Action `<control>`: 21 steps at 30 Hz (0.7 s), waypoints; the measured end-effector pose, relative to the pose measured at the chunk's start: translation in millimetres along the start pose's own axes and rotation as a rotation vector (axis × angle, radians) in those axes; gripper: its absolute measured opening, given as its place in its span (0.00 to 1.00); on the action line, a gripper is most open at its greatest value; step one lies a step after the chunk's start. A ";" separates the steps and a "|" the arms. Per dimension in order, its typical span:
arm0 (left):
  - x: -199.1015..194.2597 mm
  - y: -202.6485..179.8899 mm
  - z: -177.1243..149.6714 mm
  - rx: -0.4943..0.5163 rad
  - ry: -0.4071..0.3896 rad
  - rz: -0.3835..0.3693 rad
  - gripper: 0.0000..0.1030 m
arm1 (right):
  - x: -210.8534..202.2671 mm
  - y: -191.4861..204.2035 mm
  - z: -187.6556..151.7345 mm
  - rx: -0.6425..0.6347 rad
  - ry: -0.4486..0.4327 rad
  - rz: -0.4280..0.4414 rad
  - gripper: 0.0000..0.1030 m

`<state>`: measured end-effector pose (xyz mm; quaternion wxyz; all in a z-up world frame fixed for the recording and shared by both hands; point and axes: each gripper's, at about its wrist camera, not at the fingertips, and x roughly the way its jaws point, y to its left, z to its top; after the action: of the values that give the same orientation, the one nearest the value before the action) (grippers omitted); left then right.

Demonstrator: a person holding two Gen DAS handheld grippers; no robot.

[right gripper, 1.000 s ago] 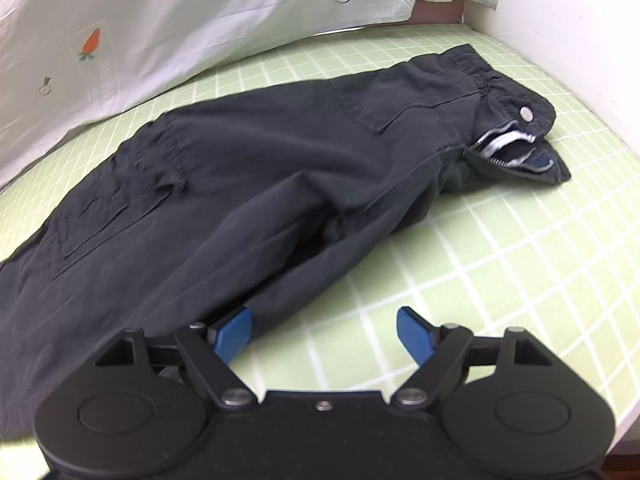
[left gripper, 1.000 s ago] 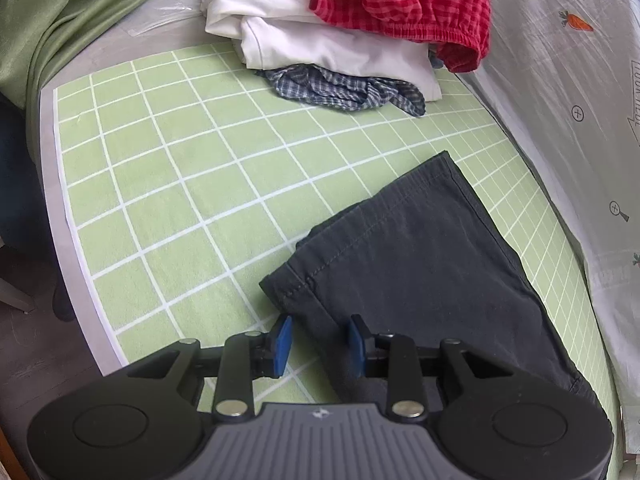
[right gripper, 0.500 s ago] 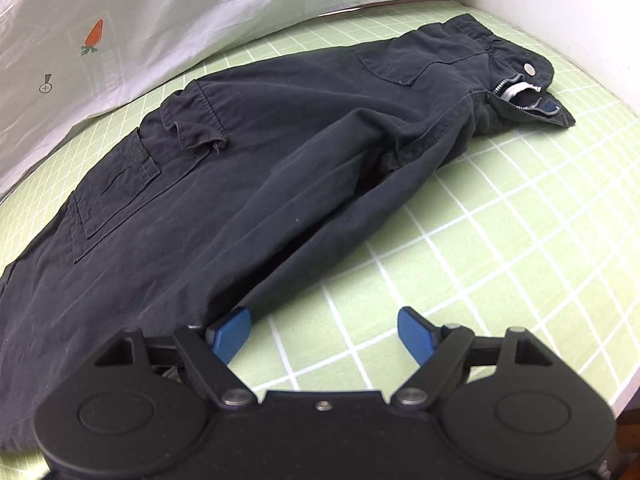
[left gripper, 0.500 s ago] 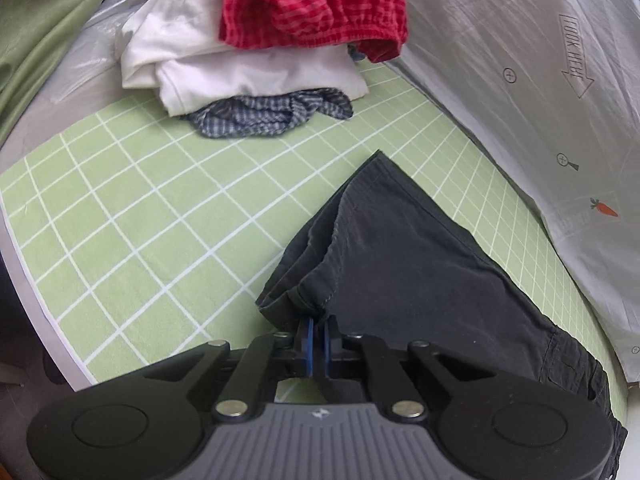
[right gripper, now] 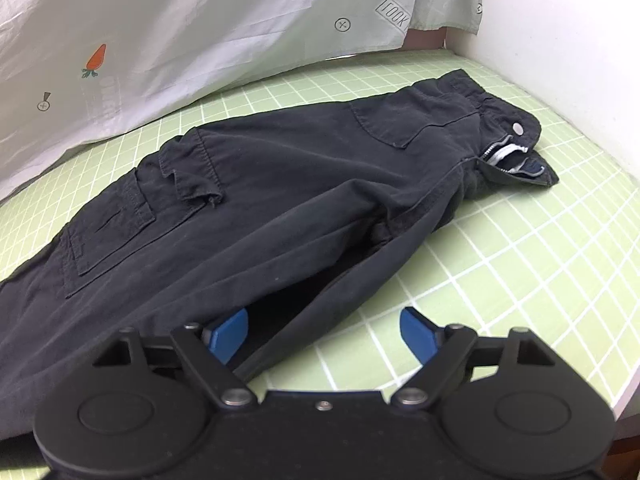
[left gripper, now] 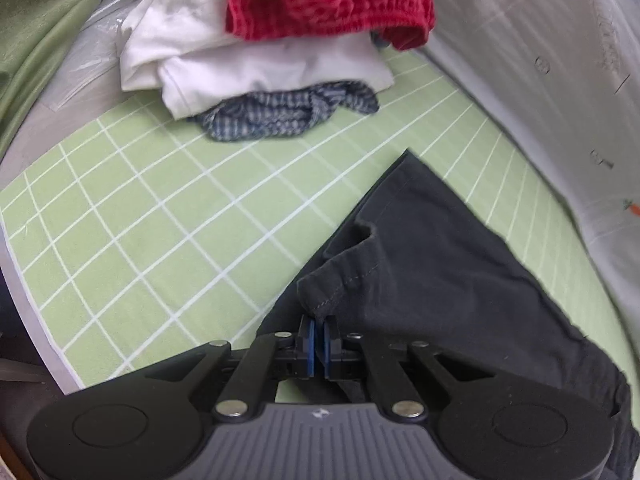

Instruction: Fold clothes

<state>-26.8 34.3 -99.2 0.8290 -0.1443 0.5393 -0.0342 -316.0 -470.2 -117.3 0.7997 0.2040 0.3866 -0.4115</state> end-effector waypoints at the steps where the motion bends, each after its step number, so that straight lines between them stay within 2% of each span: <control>1: 6.2 1.8 -5.2 0.005 0.007 0.014 0.05 | 1.4 1.0 0.2 -0.034 -0.006 -0.029 0.87; 6: 14.5 -3.4 -13.0 0.059 0.001 0.058 0.06 | 13.7 12.9 -0.4 -0.245 -0.025 -0.158 0.91; 13: 17.6 -7.9 -15.8 0.074 0.000 0.086 0.08 | 45.1 50.2 -2.3 -0.595 -0.048 -0.258 0.91; 14: 17.9 -9.3 -16.2 0.077 0.001 0.092 0.08 | 48.8 53.7 -2.0 -0.627 -0.068 -0.274 0.94; 18: 19.7 -11.6 -15.7 0.067 0.008 0.106 0.08 | 63.2 58.0 8.5 -0.677 -0.130 -0.322 0.95; 21: 20.3 -13.1 -15.5 0.068 0.012 0.116 0.09 | 76.0 49.3 22.0 -0.647 -0.145 -0.391 0.95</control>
<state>-31.1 14.3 -119.4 0.8308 -0.0843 0.5502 -0.0054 -238.3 -493.9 -163.1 0.7543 -0.1661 0.4707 -0.4264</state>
